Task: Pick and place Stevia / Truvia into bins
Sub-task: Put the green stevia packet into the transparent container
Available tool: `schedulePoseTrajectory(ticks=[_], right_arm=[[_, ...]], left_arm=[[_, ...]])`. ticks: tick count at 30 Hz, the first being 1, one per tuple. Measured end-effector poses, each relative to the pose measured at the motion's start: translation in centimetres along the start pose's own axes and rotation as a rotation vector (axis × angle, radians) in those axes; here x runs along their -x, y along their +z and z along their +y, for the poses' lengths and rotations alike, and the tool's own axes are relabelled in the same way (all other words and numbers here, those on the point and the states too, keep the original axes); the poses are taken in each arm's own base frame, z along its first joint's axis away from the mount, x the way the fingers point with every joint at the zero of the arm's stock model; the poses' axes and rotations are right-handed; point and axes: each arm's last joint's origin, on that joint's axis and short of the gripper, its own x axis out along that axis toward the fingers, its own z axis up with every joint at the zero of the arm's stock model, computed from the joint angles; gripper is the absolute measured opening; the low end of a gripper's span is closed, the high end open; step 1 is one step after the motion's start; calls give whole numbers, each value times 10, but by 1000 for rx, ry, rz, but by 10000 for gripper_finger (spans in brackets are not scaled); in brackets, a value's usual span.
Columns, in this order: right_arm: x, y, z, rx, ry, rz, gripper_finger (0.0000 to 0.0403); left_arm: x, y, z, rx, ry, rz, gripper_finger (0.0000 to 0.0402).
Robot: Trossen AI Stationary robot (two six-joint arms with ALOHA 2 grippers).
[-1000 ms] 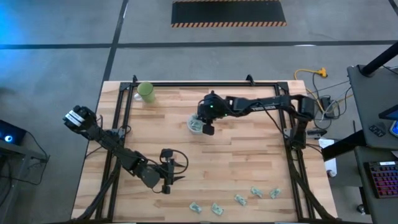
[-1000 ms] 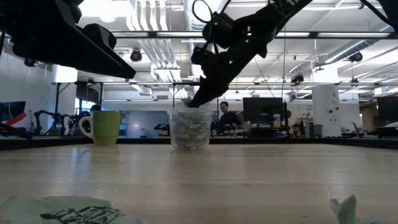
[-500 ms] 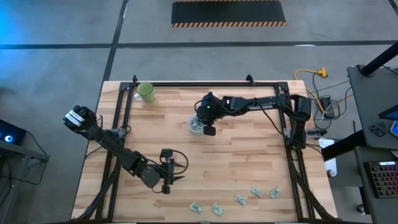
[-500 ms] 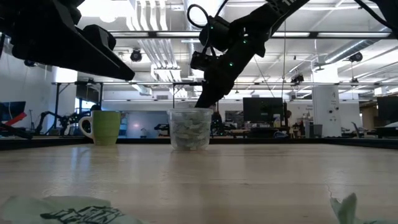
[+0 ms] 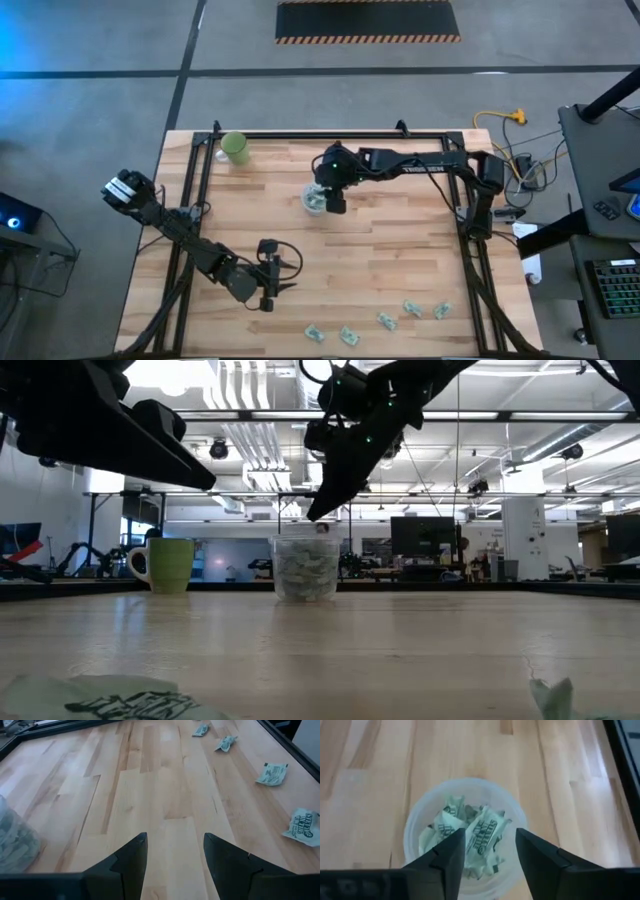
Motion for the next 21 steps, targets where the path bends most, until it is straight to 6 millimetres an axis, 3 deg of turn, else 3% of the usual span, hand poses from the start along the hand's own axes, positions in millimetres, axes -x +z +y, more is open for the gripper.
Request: schedulePoseTrajectory(ticks=[5, 9, 14, 21], right_arm=[[13, 3, 8, 8, 48, 64, 173], [25, -2, 24, 39, 223, 113, 172], [40, -10, 56, 93, 463, 112, 165], [62, -23, 111, 184, 593, 118, 156]], left_arm=[[1, -1, -2, 22, -53, 13, 178], [-2, -1, -9, 38, -212, 22, 178], [-14, -4, -23, 63, -385, -27, 178], [-40, -17, -41, 38, -501, -84, 178]])
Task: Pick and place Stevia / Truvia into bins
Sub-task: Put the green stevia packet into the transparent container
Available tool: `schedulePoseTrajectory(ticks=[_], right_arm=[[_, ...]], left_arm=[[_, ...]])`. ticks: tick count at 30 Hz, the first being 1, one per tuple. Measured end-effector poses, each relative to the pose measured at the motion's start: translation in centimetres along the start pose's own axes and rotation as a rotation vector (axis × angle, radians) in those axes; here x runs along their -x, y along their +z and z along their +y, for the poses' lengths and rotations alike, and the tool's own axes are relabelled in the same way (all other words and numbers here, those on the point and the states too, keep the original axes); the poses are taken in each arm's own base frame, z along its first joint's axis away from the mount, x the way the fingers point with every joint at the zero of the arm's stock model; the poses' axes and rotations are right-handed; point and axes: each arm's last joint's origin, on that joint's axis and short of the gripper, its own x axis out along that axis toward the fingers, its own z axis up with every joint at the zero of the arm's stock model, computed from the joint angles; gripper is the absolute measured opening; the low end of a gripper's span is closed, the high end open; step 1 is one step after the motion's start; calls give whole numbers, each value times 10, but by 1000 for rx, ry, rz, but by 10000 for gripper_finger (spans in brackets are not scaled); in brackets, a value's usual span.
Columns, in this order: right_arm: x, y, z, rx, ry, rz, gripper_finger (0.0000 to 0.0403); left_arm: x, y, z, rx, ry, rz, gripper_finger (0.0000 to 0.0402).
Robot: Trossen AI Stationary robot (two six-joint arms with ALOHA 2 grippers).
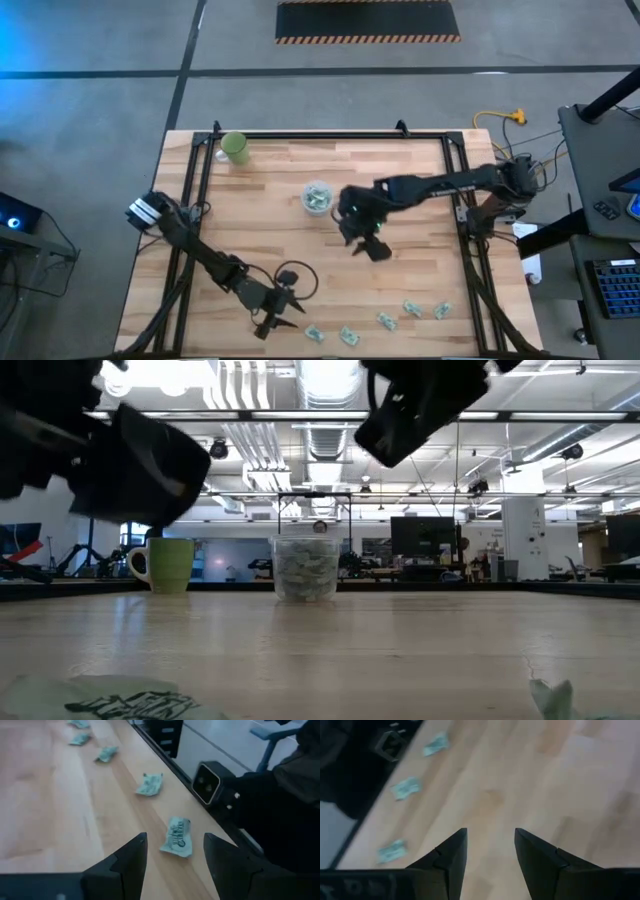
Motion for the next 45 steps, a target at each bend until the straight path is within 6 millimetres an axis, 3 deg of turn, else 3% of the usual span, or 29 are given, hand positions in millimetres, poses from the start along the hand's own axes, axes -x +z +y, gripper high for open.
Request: schedulePoseTrajectory(ticks=[4, 8, 17, 29, 38, 45], right_arm=[[-6, -3, 32, 23, 45, 2, 152], [-8, -6, 61, 56, 77, -30, 146], [-4, -24, 102, 133, 88, -155, 134], [3, -54, 115, 108, 31, -268, 134], [0, -61, 115, 73, 30, -264, 133], [-1, -61, 115, 72, 18, -265, 132]], left_arm=[[-14, -11, 0, -11, -17, 29, 178], [-24, -9, -2, -54, -29, 21, 178], [-41, -4, -5, -132, -45, 8, 178], [-62, -16, 0, -125, -62, 47, 178], [-69, -22, 3, -121, -73, 94, 177], [-69, -22, 5, -121, -68, 102, 131]])
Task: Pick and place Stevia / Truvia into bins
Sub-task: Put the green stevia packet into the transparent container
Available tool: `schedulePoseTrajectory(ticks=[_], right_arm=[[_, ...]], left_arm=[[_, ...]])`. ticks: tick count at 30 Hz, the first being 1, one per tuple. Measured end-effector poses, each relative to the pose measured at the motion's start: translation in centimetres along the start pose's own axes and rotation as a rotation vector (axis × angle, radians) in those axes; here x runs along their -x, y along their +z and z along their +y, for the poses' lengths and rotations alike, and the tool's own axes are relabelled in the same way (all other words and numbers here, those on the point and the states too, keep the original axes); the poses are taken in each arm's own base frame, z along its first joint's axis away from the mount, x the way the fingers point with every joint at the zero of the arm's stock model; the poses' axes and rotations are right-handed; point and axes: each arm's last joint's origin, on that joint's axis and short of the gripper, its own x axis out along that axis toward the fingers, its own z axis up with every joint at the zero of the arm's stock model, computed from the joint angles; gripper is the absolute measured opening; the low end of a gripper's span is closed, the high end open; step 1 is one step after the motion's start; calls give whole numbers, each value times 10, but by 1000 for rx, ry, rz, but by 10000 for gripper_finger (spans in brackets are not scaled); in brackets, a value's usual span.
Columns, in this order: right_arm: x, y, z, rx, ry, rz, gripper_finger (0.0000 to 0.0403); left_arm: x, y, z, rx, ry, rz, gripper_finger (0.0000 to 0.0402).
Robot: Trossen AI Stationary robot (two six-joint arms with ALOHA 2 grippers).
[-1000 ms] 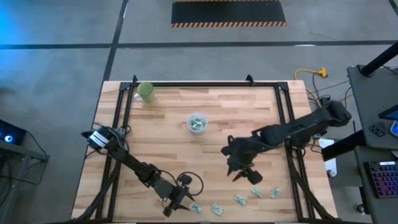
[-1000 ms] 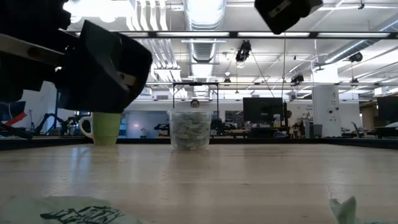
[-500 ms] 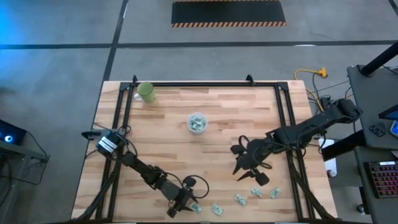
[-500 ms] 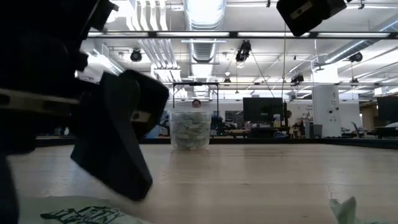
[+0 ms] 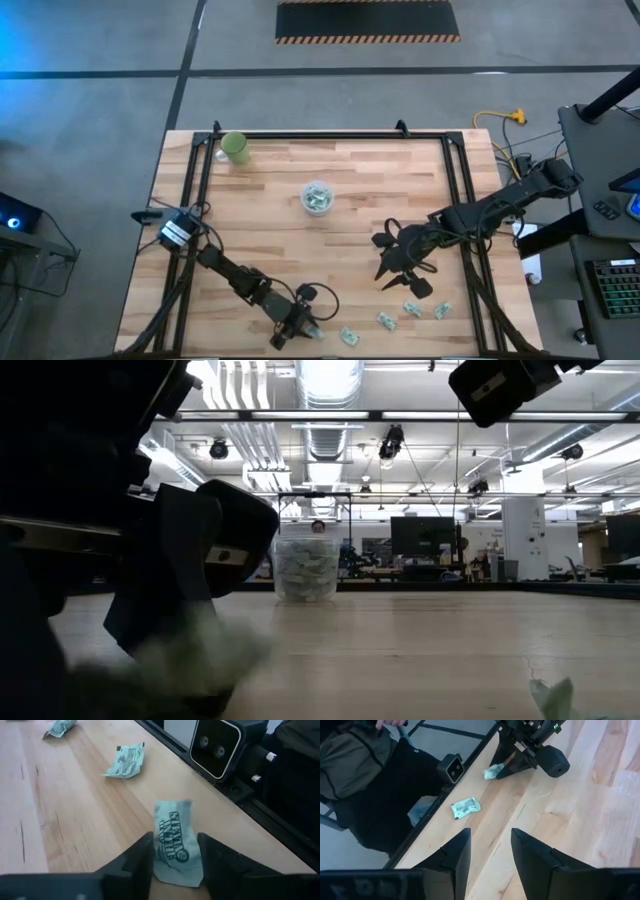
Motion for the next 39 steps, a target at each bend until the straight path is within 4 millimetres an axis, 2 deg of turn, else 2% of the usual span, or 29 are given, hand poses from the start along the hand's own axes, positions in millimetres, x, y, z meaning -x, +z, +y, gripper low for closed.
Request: schedulePoseTrajectory(ticks=[10, 16, 23, 30, 34, 39], right_arm=[[-1, -3, 0, -5, 1, 10, 131], [-4, -11, -2, -63, -38, 36, 129], [-6, -23, -2, -114, -92, 100, 129], [-7, -27, 1, -106, -124, 125, 127], [-8, -28, 1, -86, -127, 129, 129], [-8, -30, 0, -67, -146, 133, 125]], left_arm=[[3, 1, 3, 4, 6, 4, 40], [13, 9, 7, 5, 64, 45, 4], [40, 28, 14, -23, 346, 129, 6], [76, 53, 31, -159, 769, 160, 5], [93, 63, 51, -248, 1004, 199, 5], [106, 68, 93, -261, 1125, 270, 5]])
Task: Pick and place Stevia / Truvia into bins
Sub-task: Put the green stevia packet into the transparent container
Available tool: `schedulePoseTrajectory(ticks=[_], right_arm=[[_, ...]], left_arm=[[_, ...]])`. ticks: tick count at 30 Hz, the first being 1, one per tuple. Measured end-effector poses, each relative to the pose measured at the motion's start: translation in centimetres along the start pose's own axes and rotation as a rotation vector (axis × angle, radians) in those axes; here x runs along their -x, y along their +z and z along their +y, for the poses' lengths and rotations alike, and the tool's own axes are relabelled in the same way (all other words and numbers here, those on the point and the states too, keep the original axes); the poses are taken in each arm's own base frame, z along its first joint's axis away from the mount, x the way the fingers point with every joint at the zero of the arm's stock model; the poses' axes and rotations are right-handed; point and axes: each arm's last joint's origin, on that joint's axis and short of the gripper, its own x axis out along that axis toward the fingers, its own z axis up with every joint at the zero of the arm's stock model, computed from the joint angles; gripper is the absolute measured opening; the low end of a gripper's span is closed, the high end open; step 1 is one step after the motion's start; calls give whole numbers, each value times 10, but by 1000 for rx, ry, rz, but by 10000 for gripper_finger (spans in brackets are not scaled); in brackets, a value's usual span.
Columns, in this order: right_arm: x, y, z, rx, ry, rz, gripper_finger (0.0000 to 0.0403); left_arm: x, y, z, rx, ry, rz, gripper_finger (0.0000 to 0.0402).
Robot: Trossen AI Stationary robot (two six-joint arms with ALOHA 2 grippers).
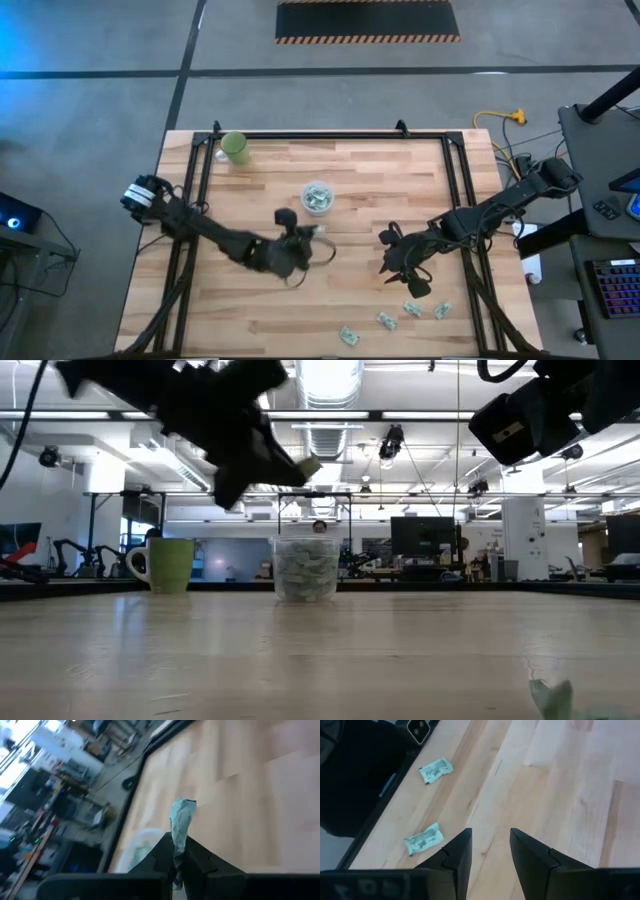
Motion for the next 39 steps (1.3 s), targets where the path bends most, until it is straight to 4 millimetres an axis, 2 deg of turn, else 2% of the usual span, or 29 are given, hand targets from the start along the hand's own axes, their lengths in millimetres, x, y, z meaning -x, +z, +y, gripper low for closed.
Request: schedulePoseTrajectory(ticks=[7, 16, 22, 31, 35, 39], right_arm=[[-2, -5, -1, 0, -2, 15, 123], [-3, -7, -2, -1, -3, 19, 122], [-3, -6, -2, 0, -6, 15, 122], [-3, -6, -2, 0, -28, 6, 120], [-3, -6, -2, -3, -27, 6, 116], [-3, -6, -2, -3, -27, 7, 110]], left_arm=[[-43, -8, 36, 10, 66, 87, 5], [-72, -16, 67, 20, -53, 211, 5], [-77, -16, 74, 18, -85, 247, 29], [-83, -22, 77, 21, -88, 282, 125], [-76, -16, 82, 56, -83, 261, 150], [-62, -11, 88, 72, -98, 257, 157]])
